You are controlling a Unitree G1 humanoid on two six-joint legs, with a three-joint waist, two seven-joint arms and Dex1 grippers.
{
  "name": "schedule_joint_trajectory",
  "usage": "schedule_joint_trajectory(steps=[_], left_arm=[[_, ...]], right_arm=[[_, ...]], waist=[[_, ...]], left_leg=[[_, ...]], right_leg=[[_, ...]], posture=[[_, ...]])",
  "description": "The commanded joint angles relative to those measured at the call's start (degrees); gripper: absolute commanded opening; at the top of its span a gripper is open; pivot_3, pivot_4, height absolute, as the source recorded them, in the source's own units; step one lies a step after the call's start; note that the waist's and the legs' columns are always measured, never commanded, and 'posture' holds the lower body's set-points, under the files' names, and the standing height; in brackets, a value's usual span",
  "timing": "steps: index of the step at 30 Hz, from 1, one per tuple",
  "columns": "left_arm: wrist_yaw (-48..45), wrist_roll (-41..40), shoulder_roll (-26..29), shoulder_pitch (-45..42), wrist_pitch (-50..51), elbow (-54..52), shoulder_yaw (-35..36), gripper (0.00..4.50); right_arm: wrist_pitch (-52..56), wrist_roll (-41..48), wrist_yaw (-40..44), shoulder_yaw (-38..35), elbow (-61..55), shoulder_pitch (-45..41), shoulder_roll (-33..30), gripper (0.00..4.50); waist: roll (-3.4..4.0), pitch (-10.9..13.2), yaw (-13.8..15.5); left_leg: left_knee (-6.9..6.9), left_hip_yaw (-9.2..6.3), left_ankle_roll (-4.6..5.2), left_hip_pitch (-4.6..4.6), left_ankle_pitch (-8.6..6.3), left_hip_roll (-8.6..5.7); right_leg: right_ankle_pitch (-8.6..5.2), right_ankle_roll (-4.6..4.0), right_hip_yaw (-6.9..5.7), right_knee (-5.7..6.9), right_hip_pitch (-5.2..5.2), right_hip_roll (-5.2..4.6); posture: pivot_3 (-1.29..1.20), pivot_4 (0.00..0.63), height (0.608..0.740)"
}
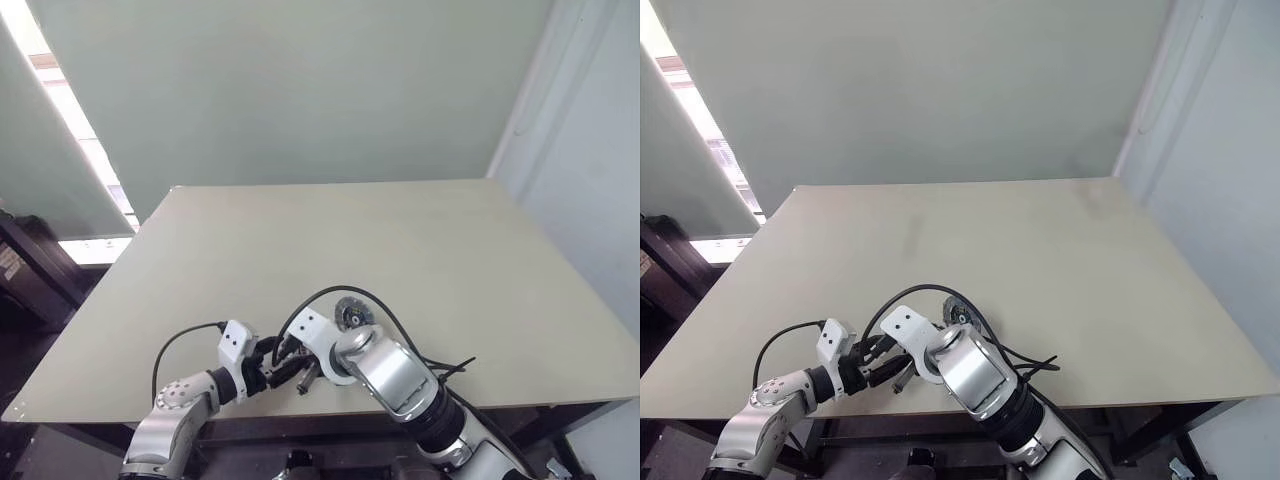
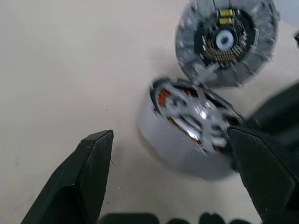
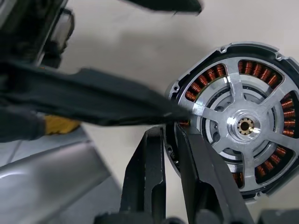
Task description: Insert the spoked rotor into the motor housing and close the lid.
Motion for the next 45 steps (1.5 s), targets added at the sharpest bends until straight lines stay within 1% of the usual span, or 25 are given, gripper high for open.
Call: schedule_joint_trajectory(steps=[1, 6, 16, 18, 21, 22, 28, 32, 33, 36, 39, 41, 43, 44, 45], left_arm=[[-0.84, -1.8, 0.49, -0.27, -1.37, -1.16, 2.4, 4.18], [-2.79, -2.96, 1.62, 0.81, -1.92, -1.25, 4.1, 4.18], [-2.95, -2.04, 1.56, 0.67, -2.76, -0.48, 3.24, 4.18], [-2.98, -1.8, 1.47, 0.77, -2.89, -0.48, 2.87, 4.18], [-2.98, -1.65, 1.4, 0.82, -3.09, -0.35, 2.55, 4.18], [-2.97, -1.66, 1.4, 0.81, -3.16, -0.25, 2.47, 4.18], [-2.79, -2.57, 1.77, 1.49, -2.49, -0.11, 3.53, 4.18], [-2.82, -3.4, 2.48, 2.29, -2.32, 0.12, 5.18, 4.18], [-2.85, -3.79, 2.66, 2.96, -2.48, 0.17, 6.17, 4.18], [-2.76, -4.65, 3.34, 4.41, -1.58, 0.23, 8.21, 4.18], [-2.76, -4.65, 3.21, 4.9, -1.37, -0.2, 8.13, 4.18], [-2.62, -4.68, 2.91, 5.05, -1.18, -0.65, 7.72, 4.18], [-2.55, -4.68, 2.42, 4.99, -1.08, -1.11, 7.02, 4.18], [-2.61, -4.63, 2.23, 4.95, -1.12, -1.24, 6.72, 4.18], [-2.62, -4.55, 1.97, 4.89, -1.07, -1.5, 6.25, 4.18]], right_arm=[[1.45, 1.02, -4.03, -1.64, -2.63, -1.52, 1.78, 0.09], [0.76, 2.1, -8.61, -2.98, -0.74, -1.72, 3.02, 0.09], [-2.28, 6.77, -10.54, -2.46, 0.76, -1.99, 1.76, 0.09], [-2.94, 7.7, -10.05, -1.72, 0.66, -2.3, 0.72, 0.81], [-3.85, 8.92, -10.0, -1.88, 0.54, -1.99, 0.15, 1.63], [-4.53, 9.1, -10.22, -1.92, 0.46, -1.87, -0.01, 2.03], [-5.97, 10.75, -9.51, -1.72, -2.15, -3.06, -2.06, 4.11], [-6.45, 12.83, -6.85, -0.54, -5.22, -4.69, -5.48, 4.11], [-8.96, 13.08, -5.55, -0.41, -7.52, -5.01, -7.71, 4.11], [-16.39, 14.49, -2.48, -2.93, -12.75, -4.97, -11.82, 4.11], [-22.6, 14.78, -2.41, -7.18, -13.48, -4.94, -13.79, 4.11], [-27.43, 16.77, 0.26, -10.92, -12.26, -5.25, -14.96, 4.11], [-32.35, 19.82, 2.11, -16.82, -10.25, -4.59, -15.1, 4.11], [-33.74, 19.59, 2.12, -18.06, -9.49, -4.64, -16.08, 4.11], [-36.1, 17.43, 1.6, -18.2, -7.9, -4.95, -18.62, 4.11]], waist=[[0.0, 0.0, -0.01], [0.0, 0.0, -0.08], [0.01, 0.0, -0.13], [0.01, 0.0, -0.13], [0.0, 0.0, -0.11], [0.0, 0.0, -0.13], [0.0, 0.0, -0.12], [0.0, 0.0, -0.13], [0.0, 0.0, -0.12], [0.0, 0.0, -0.15], [0.0, 0.0, -0.11], [-0.01, 0.01, -0.09], [-0.02, 0.0, -0.1], [-0.02, 0.0, -0.11], [-0.02, 0.0, -0.07]], left_leg=[[0.0, 0.0, 0.0, 0.0, 0.0, 0.0], [-0.01, 0.0, 0.0, -0.01, 0.0, 0.01], [-0.01, 0.01, 0.0, -0.01, 0.0, 0.01], [-0.01, 0.01, 0.0, -0.01, 0.0, 0.01], [-0.01, 0.01, 0.0, 0.01, 0.0, 0.01], [-0.01, 0.01, 0.0, 0.02, 0.0, 0.01], [-0.01, 0.01, 0.0, 0.02, 0.0, 0.02], [0.0, 0.03, 0.01, 0.02, 0.0, 0.02], [-0.01, 0.02, 0.0, 0.02, 0.0, 0.04], [-0.01, 0.01, 0.0, 0.0, 0.0, 0.05], [-0.02, 0.04, 0.0, 0.01, 0.0, 0.04], [-0.02, 0.02, 0.0, 0.02, 0.0, 0.05], [-0.01, 0.04, 0.0, 0.03, 0.0, 0.05], [-0.01, 0.05, 0.0, 0.03, 0.0, 0.04], [-0.01, 0.05, 0.0, 0.03, 0.0, 0.05]], right_leg=[[0.0, 0.0, 0.0, 0.01, -0.01, 0.0], [0.0, 0.0, 0.0, 0.01, -0.04, 0.0], [0.0, 0.0, 0.0, 0.0, -0.04, 0.0], [0.0, 0.0, 0.0, 0.0, -0.04, 0.0], [0.0, 0.0, 0.0, 0.0, -0.01, 0.01], [0.0, 0.0, 0.0, 0.0, -0.01, 0.0], [0.0, 0.0, 0.0, 0.0, -0.01, 0.01], [0.0, 0.0, 0.0, 0.0, -0.01, 0.0], [0.0, 0.0, -0.02, 0.0, -0.01, 0.01], [0.0, 0.0, -0.04, -0.02, -0.02, 0.0], [-0.01, 0.0, -0.04, -0.04, -0.01, -0.02], [-0.01, 0.0, -0.08, -0.04, 0.0, -0.02], [-0.01, 0.0, -0.08, -0.05, 0.04, -0.03], [-0.01, 0.0, -0.08, -0.05, 0.1, -0.03], [-0.01, 0.0, -0.08, -0.06, 0.1, -0.03]], posture=[[0.0, 0.0, 0.74], [0.0, 0.0, 0.74], [0.0, 0.0, 0.74], [0.0, 0.0, 0.74], [0.0, 0.0, 0.74], [0.0, 0.0, 0.74], [0.0, 0.0, 0.74], [0.0, 0.0, 0.74], [0.0, 0.0, 0.74], [0.0, 0.0, 0.74], [0.0, 0.0, 0.74], [0.0, 0.0, 0.74], [0.0, 0.0, 0.74], [0.0, 0.0, 0.74], [0.0, 0.0, 0.74]])
